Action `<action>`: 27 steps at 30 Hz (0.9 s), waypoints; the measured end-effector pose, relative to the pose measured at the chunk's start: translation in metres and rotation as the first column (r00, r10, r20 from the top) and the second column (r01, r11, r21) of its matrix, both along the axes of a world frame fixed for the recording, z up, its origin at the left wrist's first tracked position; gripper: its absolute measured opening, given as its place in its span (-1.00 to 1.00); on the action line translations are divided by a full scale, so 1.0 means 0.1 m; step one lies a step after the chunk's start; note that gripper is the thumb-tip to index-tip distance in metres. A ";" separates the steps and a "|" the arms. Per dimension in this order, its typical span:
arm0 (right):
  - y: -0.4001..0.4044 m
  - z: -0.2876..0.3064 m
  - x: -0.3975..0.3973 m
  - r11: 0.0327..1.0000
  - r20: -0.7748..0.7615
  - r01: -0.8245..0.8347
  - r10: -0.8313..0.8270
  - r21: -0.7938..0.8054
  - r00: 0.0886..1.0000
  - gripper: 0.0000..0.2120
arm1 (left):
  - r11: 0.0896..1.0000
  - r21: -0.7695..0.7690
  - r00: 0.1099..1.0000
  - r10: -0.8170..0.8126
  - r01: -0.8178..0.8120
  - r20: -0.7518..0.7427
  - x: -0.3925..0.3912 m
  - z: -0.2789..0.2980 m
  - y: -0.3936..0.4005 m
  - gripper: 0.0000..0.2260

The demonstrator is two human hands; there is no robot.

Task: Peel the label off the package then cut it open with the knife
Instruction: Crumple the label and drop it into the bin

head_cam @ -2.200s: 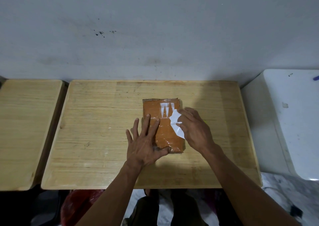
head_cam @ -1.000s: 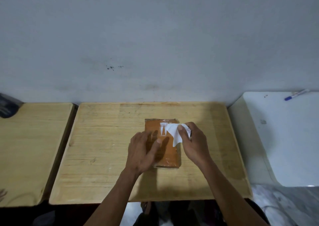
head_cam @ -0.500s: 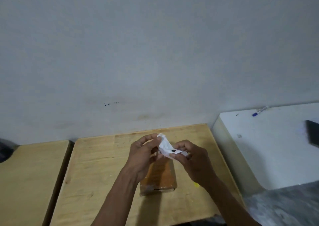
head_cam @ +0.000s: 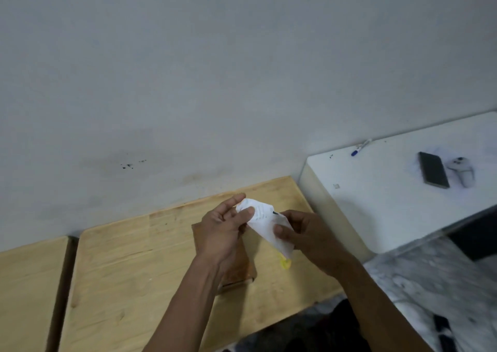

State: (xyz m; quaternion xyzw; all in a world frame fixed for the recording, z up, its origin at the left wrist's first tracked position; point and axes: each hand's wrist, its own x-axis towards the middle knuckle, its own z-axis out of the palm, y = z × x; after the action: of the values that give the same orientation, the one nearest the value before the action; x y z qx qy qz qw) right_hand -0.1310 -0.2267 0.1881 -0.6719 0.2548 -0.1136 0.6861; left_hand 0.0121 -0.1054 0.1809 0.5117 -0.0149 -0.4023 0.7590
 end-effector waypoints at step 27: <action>-0.96 0.45 -1.74 0.686 -0.112 0.040 -0.176 -0.727 0.978 -0.82 | 0.761 0.418 0.477 -0.641 0.496 0.601 -1.40 0.42 -1.01 -0.86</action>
State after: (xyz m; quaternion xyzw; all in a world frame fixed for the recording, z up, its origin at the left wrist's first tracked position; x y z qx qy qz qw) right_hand -0.3053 -0.3227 0.2330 -0.8778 0.2872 -0.1862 0.3351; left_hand -0.1282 -0.2059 0.2226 0.6591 -0.4403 -0.3990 0.4610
